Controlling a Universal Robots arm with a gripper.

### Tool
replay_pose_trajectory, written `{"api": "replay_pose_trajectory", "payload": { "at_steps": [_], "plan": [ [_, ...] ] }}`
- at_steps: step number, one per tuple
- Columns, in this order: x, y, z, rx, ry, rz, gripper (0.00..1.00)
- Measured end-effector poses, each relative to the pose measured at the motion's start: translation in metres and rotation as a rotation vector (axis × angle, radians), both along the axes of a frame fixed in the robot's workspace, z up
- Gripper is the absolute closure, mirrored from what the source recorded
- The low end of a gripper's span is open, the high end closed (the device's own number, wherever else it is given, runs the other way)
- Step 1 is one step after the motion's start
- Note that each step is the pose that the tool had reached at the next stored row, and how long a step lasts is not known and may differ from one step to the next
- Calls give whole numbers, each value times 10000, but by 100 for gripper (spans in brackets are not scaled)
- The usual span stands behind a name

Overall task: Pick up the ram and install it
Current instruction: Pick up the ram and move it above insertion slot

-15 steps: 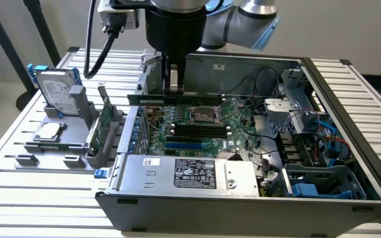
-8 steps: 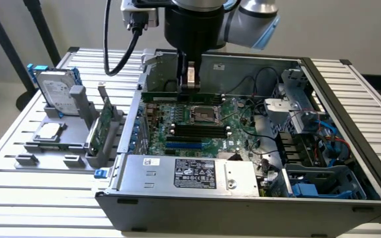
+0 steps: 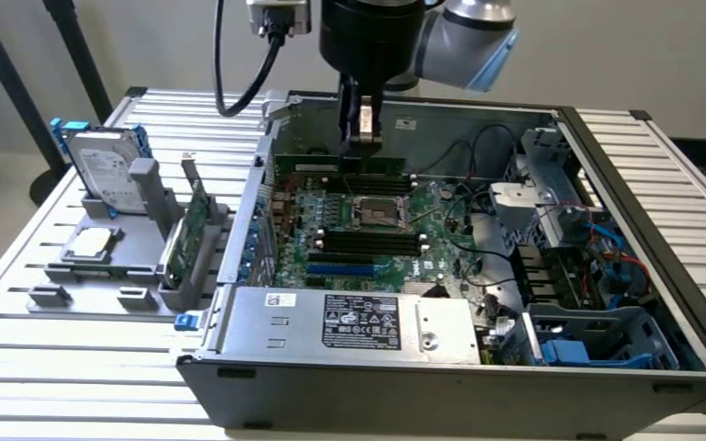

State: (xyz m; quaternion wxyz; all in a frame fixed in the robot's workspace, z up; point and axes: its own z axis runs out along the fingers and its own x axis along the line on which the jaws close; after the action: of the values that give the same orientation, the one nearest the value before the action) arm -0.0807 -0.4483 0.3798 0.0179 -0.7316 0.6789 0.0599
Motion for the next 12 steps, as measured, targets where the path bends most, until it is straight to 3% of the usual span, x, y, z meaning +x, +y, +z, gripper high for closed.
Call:
{"api": "replay_pose_trajectory", "payload": {
  "at_steps": [8,12],
  "plan": [
    [96,266,0,-69,0,-1,86],
    [156,382,-6,-134,1,1,86]
  ]
}}
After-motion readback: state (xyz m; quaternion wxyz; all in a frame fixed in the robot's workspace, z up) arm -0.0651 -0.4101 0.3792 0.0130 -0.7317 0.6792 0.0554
